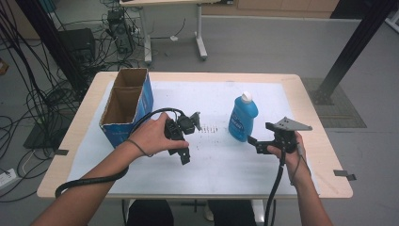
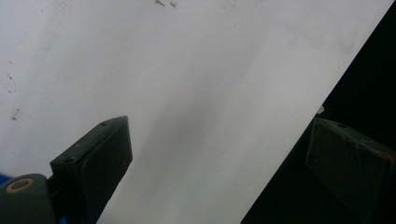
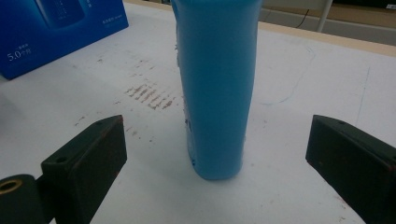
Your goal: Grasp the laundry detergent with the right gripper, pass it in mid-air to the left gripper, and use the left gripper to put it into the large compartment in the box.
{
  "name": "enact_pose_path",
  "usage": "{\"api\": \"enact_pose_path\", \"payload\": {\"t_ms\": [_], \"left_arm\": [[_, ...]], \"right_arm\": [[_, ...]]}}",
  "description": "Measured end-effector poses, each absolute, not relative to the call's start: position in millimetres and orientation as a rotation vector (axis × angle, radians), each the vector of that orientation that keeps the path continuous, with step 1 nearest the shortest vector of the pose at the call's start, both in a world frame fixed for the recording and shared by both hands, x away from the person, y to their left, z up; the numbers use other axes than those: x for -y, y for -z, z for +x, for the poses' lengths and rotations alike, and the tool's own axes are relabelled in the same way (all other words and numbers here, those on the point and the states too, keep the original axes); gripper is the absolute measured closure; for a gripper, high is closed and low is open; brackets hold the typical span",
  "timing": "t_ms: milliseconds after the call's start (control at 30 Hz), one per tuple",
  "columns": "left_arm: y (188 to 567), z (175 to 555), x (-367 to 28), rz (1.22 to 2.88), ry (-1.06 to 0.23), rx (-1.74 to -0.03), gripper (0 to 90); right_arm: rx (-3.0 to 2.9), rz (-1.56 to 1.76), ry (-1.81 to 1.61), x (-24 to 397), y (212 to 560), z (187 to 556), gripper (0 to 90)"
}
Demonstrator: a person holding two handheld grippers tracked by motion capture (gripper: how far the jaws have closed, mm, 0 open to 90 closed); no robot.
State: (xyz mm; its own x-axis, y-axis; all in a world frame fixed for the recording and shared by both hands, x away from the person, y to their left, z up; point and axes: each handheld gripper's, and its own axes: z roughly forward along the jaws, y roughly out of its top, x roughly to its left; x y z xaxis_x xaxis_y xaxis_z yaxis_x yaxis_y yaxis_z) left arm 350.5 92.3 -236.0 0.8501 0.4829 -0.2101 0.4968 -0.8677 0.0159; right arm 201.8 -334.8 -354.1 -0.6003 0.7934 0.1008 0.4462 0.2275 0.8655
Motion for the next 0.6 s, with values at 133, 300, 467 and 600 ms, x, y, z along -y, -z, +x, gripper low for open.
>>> {"api": "enact_pose_path", "payload": {"t_ms": [133,300,467,600], "left_arm": [[235.9,350.5,-93.0,2.951,0.307,-0.786,7.3],[236.4,349.9,-93.0,2.952,0.306,-0.783,7.3],[235.8,349.8,-93.5,2.95,0.308,-0.781,7.3],[235.8,349.4,-92.2,2.954,0.307,-0.78,7.3]], "right_arm": [[-2.146,1.148,-1.325,334.5,354.7,202.4,5.0],[-2.147,1.149,-1.326,334.2,354.9,202.7,5.0],[-2.148,1.148,-1.326,334.0,355.0,202.6,5.0],[-2.147,1.149,-1.332,334.0,355.5,202.2,4.9]]}}
